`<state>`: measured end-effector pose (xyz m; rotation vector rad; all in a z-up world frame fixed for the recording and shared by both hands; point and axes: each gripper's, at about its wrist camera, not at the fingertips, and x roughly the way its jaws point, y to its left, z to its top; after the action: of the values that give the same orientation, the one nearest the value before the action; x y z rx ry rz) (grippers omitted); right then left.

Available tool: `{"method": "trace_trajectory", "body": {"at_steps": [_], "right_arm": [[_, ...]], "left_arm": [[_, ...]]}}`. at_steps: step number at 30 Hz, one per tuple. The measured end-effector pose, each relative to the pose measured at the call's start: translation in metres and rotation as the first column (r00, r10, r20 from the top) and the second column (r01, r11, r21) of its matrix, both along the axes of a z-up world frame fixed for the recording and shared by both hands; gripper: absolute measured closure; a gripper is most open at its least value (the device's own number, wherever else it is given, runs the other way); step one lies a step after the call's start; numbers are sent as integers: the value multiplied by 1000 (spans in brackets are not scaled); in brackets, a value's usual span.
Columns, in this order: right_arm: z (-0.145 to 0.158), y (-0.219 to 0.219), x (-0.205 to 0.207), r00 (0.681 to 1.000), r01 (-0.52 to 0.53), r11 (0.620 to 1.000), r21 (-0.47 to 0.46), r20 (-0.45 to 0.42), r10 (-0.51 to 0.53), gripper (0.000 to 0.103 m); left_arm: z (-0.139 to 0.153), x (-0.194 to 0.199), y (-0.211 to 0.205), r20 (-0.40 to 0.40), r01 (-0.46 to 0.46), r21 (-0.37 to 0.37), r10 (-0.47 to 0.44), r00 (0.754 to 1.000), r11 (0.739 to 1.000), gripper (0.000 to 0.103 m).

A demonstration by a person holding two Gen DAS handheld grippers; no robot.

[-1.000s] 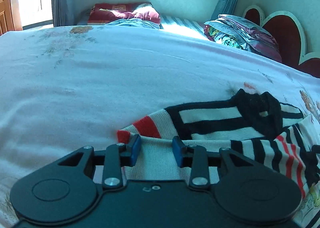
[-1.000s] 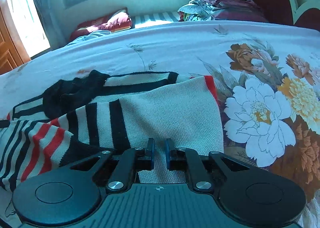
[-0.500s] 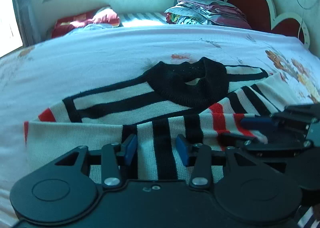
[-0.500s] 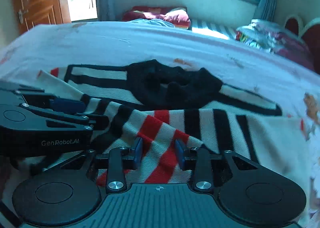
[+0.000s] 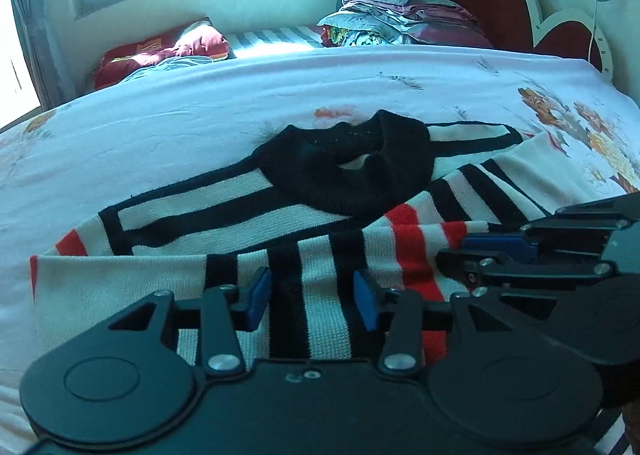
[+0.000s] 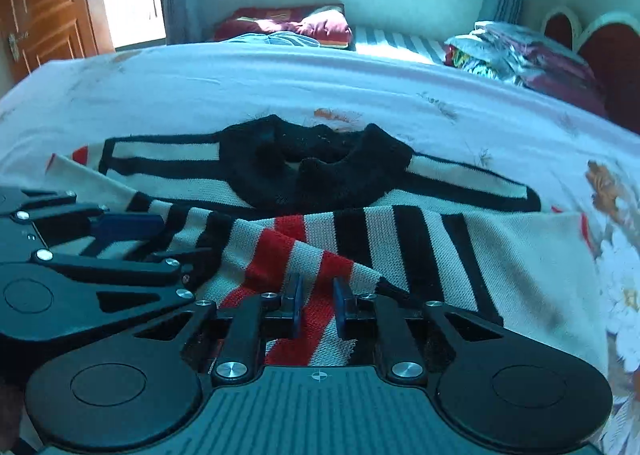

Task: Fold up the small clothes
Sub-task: 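Move both tools to the sweater's hem edge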

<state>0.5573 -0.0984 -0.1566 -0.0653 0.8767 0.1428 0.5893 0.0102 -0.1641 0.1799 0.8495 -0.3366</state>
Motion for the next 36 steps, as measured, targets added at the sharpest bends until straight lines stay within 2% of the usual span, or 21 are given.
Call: {"method": "trace_trajectory", "body": {"at_steps": [3, 5, 7, 9, 11, 13, 14, 17, 19, 20, 22, 24, 26, 28, 31, 34, 36], "right_arm": [[-1, -4, -9, 1000, -4, 997, -79, 25, 6, 89], [-1, -23, -16, 999, 35, 995, -90, 24, -33, 89], [-3, -45, -24, 998, 62, 992, -113, 19, -61, 89], [-3, -56, -29, 999, 49, 993, -103, 15, -48, 89], [4, -52, -30, 999, 46, 992, -118, 19, -44, 88], [19, -45, -41, 996, 35, 997, -69, 81, -29, 88], [24, -40, -45, 996, 13, 999, -31, 84, -10, 88], [22, -19, -52, 996, -69, 997, 46, 51, 66, 88], [12, -11, -55, 995, -100, 995, 12, 27, 99, 88], [6, -13, -56, 996, -82, 996, -26, 23, 83, 88], [1, -34, -56, 999, 31, 996, -86, 27, -29, 88], [-1, -55, -52, 996, 90, 991, -99, 14, -89, 88], [0, -64, -49, 996, 87, 995, -56, -6, -88, 88], [4, -62, -49, 996, 86, 994, -66, -11, -87, 88], [17, -57, -61, 997, 76, 997, -20, 32, -75, 88], [4, -54, -64, 998, 68, 997, -25, -15, -69, 88], [3, -55, -65, 998, 69, 997, -16, -3, -69, 88]], "left_arm": [[3, -5, 13, 6, -17, 11, 17, 1000, 1000, 54], [4, -13, 35, 11, -45, 27, 45, 999, 999, 53], [5, -22, 64, 10, -81, 3, 81, 997, 997, 52], [6, -29, 80, 14, -97, -6, 97, 995, 995, 53], [13, -36, 78, 33, -103, 13, 103, 994, 995, 57], [22, -47, 77, 45, -103, -35, 105, 993, 994, 56], [24, -53, 75, 37, -107, -57, 109, 993, 993, 56], [20, -69, 64, 35, -98, -65, 101, 994, 993, 56], [13, -76, 63, 33, -110, -27, 111, 993, 994, 56], [9, -79, 69, 31, -126, -21, 127, 991, 992, 56], [4, -85, 84, 45, -137, -3, 137, 990, 991, 57], [4, -88, 91, 57, -125, 21, 124, 991, 992, 57], [5, -86, 90, 53, -129, 26, 127, 990, 991, 57], [5, -85, 88, 51, -142, 28, 141, 989, 989, 57], [4, -87, 87, 57, -148, 29, 146, 988, 989, 57], [3, -87, 88, 58, -148, 26, 146, 988, 989, 57], [2, -88, 86, 63, -149, 31, 147, 987, 988, 57]]}}
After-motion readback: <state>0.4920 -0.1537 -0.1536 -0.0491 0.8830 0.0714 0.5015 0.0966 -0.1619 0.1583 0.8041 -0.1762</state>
